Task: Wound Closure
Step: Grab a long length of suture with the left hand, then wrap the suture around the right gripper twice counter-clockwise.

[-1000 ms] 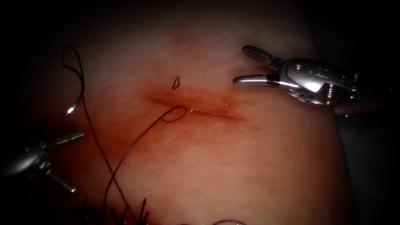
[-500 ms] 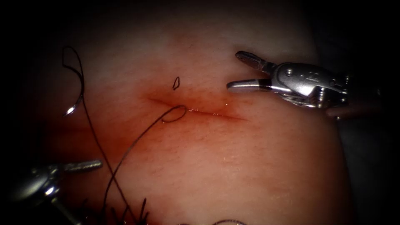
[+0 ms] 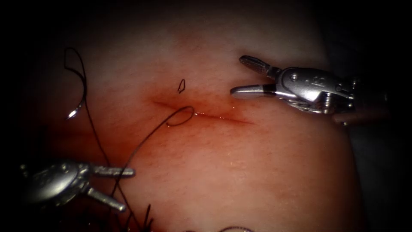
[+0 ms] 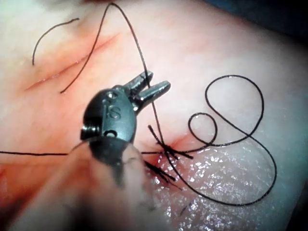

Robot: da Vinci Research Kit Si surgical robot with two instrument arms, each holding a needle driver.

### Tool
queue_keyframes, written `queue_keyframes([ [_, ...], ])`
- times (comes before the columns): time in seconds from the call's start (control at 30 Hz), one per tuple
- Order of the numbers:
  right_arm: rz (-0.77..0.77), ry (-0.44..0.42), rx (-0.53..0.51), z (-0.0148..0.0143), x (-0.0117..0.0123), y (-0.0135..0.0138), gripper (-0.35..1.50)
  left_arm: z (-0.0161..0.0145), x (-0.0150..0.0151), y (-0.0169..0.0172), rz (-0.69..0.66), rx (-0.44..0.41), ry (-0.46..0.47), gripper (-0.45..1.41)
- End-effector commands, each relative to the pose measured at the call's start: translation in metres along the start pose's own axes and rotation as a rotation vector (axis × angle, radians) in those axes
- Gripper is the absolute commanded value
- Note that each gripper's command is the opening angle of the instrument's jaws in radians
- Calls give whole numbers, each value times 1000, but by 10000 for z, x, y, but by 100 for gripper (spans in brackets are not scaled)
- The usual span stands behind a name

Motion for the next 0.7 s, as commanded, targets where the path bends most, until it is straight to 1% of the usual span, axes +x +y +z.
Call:
queue_keyframes([
  [0.03,1,1,2,6,-3,-3,118,-3,-7,-6,39,-15,2,-45],
  [0.13,1,1,3,5,-2,-4,118,-17,-9,-11,83,6,-10,-45],
  [0.17,1,1,3,5,-2,-4,118,-27,-9,-14,113,48,-29,-45],
  [0.2,1,1,3,5,-2,-4,118,-32,-9,-16,127,72,-41,-45],
  [0.23,1,1,3,5,-2,-4,118,-32,-9,-16,127,72,-41,-45],
  [0.27,2,1,3,4,-1,-5,115,-39,-7,-19,145,110,-59,-45],
  [0.3,3,-3,4,4,0,-5,115,-50,-5,-25,172,171,-92,-45],
  [0.33,-55,1,1,4,2,-5,118,-56,-3,-29,187,195,-108,-45],
  [0.37,-193,5,-4,5,5,-5,135,-71,0,-37,213,239,-134,-45],
  [0.4,-290,9,-7,4,9,-5,130,-82,3,-45,240,290,-170,-45],
  [0.43,-290,9,-7,4,9,-5,130,-82,3,-45,240,290,-170,-45],
  [0.47,-353,-12,5,4,14,-6,121,-93,4,-55,269,337,-194,-45],
  [0.5,-356,-24,10,5,19,-6,121,-98,3,-61,289,364,-209,-45],
  [0.57,-349,-34,10,8,26,-6,130,-104,2,-70,307,402,-230,-45],
  [0.6,-304,-40,2,14,36,-10,131,-113,-2,-84,334,445,-246,-45],
  [0.63,-304,-40,2,14,36,-10,131,-113,-2,-84,334,445,-246,-45],
  [0.67,-269,-37,-9,21,42,-16,131,-119,-5,-90,341,457,-257,-45],
  [0.7,-242,-33,-10,25,44,-19,137,-122,-7,-93,351,462,-263,-45],
])
